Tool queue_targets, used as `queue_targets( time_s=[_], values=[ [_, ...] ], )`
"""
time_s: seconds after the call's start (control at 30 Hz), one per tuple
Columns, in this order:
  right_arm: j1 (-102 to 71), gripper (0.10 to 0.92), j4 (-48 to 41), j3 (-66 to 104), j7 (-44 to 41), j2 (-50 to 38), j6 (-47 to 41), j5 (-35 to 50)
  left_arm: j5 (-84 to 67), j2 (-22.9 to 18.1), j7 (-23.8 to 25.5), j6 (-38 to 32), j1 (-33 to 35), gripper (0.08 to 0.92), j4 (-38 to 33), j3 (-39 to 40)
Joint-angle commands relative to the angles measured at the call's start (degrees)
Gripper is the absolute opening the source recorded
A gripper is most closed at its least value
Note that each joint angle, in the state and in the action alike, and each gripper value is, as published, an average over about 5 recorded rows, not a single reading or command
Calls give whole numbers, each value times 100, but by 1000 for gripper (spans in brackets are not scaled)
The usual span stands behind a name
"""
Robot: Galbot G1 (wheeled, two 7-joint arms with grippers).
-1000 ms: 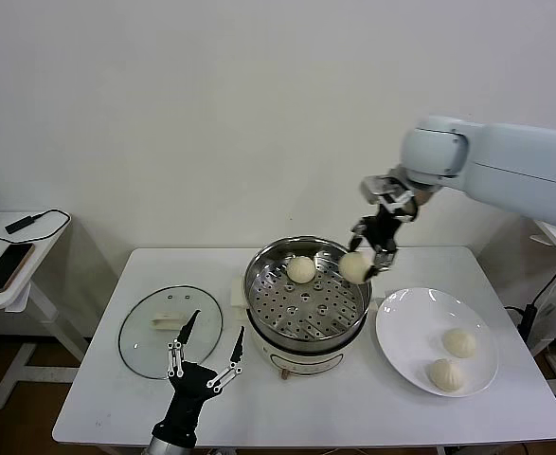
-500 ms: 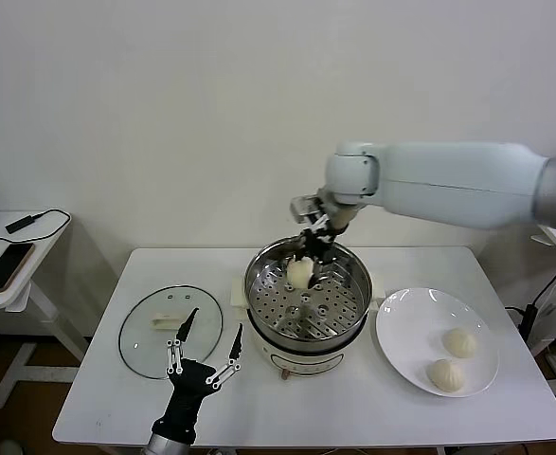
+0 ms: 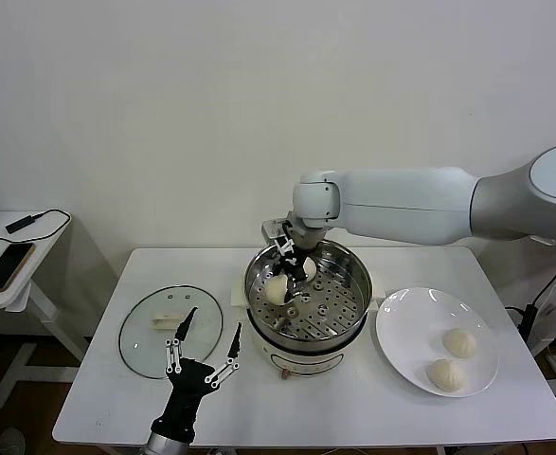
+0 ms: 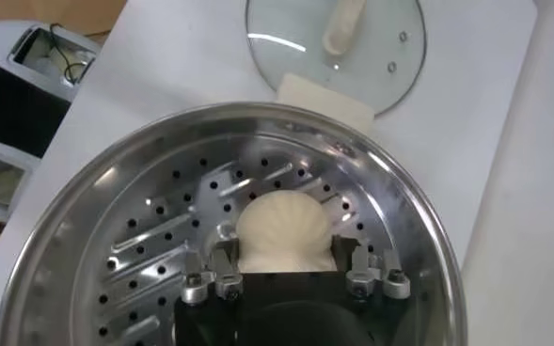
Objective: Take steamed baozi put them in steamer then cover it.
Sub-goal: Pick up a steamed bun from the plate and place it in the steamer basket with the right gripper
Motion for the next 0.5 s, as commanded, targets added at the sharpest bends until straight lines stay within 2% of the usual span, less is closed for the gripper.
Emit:
queue_targets(
  time_s=[0.03,0.33,0.5],
  values=[
    [-186,670,-93,28,104,155,-12,4,-1,-3,0,-3,1,823,27,-13],
    [-255,678,-103,53,123,150,0,-39,-1,-9,1,-15,-3,823,64,-35],
    [-278,775,-58,75,156,89,-3,-51,-3,-13,-2,-16,-15,823,72,-50]
  ],
)
